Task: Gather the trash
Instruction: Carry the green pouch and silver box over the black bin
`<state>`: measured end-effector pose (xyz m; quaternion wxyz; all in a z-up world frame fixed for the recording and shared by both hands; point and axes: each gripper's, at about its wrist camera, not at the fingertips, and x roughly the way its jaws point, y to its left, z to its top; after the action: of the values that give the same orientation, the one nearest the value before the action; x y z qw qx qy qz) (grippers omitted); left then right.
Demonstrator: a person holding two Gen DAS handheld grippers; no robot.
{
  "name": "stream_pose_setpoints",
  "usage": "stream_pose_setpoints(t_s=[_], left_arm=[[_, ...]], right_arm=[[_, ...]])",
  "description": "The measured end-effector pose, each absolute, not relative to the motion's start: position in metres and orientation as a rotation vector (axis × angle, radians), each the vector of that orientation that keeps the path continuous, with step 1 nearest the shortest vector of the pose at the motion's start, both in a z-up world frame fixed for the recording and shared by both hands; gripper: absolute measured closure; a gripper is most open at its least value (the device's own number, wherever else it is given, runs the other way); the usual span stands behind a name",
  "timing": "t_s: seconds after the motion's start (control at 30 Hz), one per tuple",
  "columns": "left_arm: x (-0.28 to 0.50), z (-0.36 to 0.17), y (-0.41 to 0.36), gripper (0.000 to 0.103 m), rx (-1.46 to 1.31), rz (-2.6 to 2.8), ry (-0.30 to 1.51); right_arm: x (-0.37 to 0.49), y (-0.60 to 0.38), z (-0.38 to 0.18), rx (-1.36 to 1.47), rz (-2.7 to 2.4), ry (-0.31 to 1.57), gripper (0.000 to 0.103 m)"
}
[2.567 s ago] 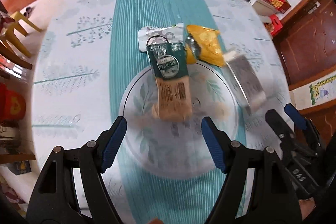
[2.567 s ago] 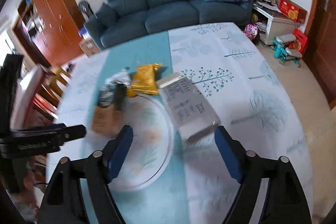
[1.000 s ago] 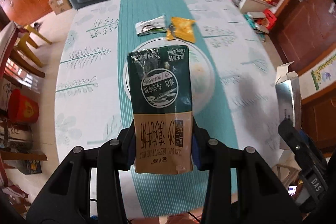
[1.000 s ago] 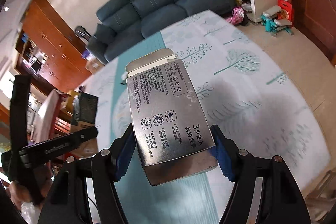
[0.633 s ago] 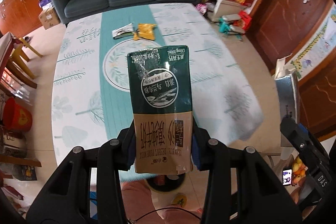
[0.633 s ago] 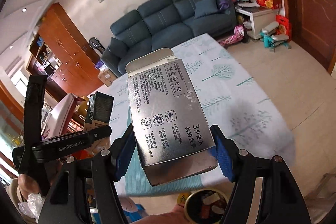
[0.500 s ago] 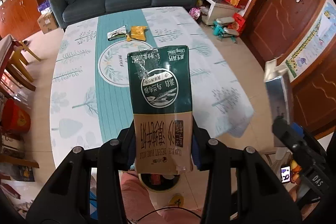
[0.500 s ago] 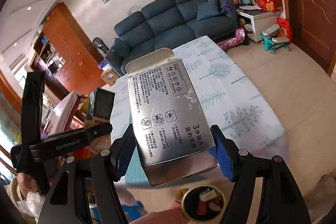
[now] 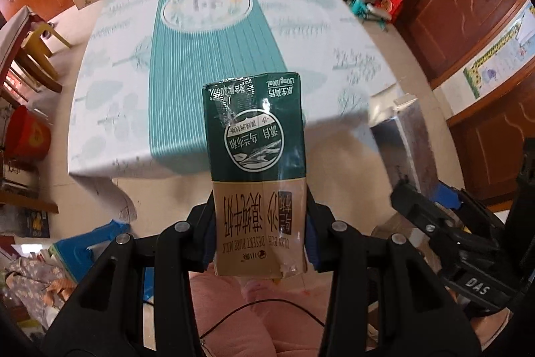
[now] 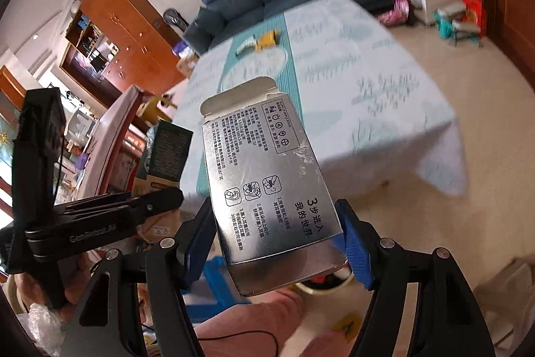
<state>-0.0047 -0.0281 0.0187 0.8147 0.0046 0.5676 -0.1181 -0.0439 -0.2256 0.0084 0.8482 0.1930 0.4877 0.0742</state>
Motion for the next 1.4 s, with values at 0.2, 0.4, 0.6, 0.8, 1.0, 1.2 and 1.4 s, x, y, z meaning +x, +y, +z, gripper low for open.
stream_pose_setpoints(t_s=[0.2, 0.4, 0.6, 0.8, 1.0, 1.2, 1.4], left_arm=[[-0.017, -0.02, -0.028, 0.065, 0.072, -0.251, 1.287], [-0.014, -0.083, -0.027, 0.065, 0.104, -0.287, 1.346], [-0.009, -0.162, -0.032, 0.065, 0.153, -0.311, 1.356], [-0.001, -0.237, -0.036, 0.065, 0.174, -0.327, 1.361], [0.009, -0.304, -0.038, 0.065, 0.171, -0.327, 1.374], [0.021, -0.355, -0.04, 0.064, 0.156, -0.323, 1.417], [0.03, -0.382, -0.039, 0.063, 0.147, -0.32, 1.433]], right_arm=[[-0.052, -0.212, -0.035, 0.451, 0.152, 1.107, 0.033], [-0.043, -0.209, -0.101, 0.513, 0.098, 1.18, 0.033], [-0.048, -0.205, -0.183, 0.558, 0.02, 1.225, 0.033], [-0.053, -0.206, -0.268, 0.6, -0.063, 1.254, 0.033], [-0.065, -0.206, -0.339, 0.604, -0.132, 1.275, 0.033], [-0.076, -0.203, -0.383, 0.591, -0.163, 1.296, 0.033], [-0.076, -0.202, -0.42, 0.559, -0.165, 1.324, 0.033]])
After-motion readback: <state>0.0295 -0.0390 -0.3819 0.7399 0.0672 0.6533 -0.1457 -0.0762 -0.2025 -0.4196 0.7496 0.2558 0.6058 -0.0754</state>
